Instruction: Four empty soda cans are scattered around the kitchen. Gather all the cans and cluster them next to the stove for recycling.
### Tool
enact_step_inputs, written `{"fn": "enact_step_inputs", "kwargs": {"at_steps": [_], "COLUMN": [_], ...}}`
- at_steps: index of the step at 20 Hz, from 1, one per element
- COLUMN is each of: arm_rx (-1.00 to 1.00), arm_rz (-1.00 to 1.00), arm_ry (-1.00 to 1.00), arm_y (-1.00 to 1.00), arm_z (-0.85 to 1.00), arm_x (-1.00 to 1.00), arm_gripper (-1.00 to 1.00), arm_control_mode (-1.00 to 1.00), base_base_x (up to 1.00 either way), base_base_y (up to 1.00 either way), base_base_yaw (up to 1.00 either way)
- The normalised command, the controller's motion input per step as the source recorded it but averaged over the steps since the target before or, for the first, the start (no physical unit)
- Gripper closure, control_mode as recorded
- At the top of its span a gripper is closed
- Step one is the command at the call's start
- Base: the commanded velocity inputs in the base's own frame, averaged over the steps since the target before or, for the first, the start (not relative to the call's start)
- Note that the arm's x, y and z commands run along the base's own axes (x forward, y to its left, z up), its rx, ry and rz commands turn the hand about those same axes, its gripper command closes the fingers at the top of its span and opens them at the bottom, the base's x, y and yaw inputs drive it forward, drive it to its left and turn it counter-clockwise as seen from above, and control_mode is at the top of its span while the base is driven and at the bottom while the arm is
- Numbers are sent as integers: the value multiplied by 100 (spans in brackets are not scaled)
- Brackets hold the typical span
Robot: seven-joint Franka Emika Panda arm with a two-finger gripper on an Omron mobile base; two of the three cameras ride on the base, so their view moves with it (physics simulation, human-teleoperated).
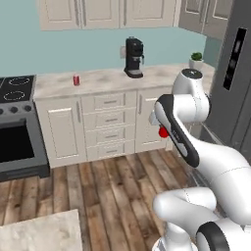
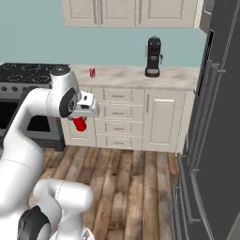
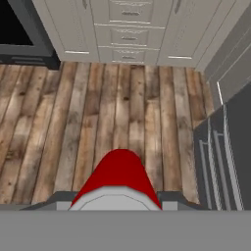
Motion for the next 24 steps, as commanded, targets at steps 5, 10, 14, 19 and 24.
{"fn": "enact_step_inputs", "kwargs": {"at_steps": [5, 10, 14, 19, 24], "arm_rx": [0, 0, 0, 0, 0], "arm_rz": [0, 0, 0, 0, 0], "arm_ry": [0, 0, 0, 0, 0], "arm_y": [0, 0, 0, 0, 0], "arm_z": [0, 0, 0, 0, 0], "arm_x": [0, 0, 0, 0, 0], "arm_gripper": [100, 100, 100, 100, 100], "arm_control_mode": [100, 100, 100, 100, 100], "base_base_x": [100, 100, 98, 80, 54], "base_base_y": [39, 50, 53, 57, 58], "base_base_yaw": [2, 3, 2, 3, 4]}}
